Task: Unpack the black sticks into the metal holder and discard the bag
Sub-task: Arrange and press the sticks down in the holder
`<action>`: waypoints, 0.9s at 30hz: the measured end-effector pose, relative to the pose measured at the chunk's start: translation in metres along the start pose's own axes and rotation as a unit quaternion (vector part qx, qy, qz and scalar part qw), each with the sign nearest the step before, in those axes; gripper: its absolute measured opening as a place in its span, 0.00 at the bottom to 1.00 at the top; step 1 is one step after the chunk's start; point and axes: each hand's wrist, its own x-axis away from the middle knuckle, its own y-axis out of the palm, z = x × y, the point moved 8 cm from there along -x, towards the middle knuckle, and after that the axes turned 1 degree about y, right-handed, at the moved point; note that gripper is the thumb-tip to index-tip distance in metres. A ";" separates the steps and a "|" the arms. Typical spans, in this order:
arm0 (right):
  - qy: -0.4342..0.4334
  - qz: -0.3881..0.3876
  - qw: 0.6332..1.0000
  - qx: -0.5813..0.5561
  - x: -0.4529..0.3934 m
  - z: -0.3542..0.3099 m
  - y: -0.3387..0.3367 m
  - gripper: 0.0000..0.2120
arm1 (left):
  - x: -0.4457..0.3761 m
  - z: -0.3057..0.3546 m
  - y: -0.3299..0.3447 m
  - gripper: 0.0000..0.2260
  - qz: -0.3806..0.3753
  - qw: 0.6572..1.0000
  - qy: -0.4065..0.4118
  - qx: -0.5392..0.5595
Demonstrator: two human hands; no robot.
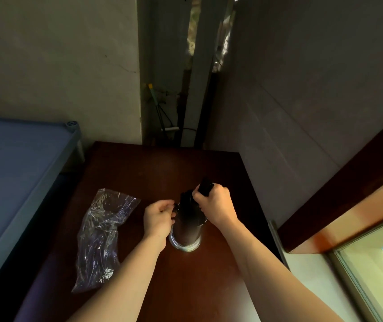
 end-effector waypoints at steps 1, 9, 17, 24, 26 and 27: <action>-0.002 -0.010 1.000 0.012 0.000 0.003 0.004 0.07 | 0.000 0.000 -0.002 0.10 0.004 1.000 0.004 -0.001; 0.011 -0.071 0.995 0.068 -0.005 0.031 0.031 0.08 | -0.005 -0.003 0.004 0.12 -0.008 0.999 0.028 -0.015; 0.053 -0.135 0.984 0.100 -0.016 0.052 0.056 0.05 | -0.007 0.000 0.019 0.16 -0.021 0.999 0.029 0.006; 0.063 -0.182 0.973 0.124 -0.022 0.057 0.071 0.08 | -0.003 0.027 0.026 0.11 -0.036 0.991 0.123 -0.030; 0.058 -0.197 0.969 0.138 -0.022 0.057 0.074 0.10 | -0.001 0.039 0.029 0.09 -0.038 0.987 0.155 -0.034; 0.054 -0.202 0.968 0.140 -0.022 0.056 0.075 0.09 | 0.000 0.043 0.031 0.09 -0.040 0.986 0.159 -0.028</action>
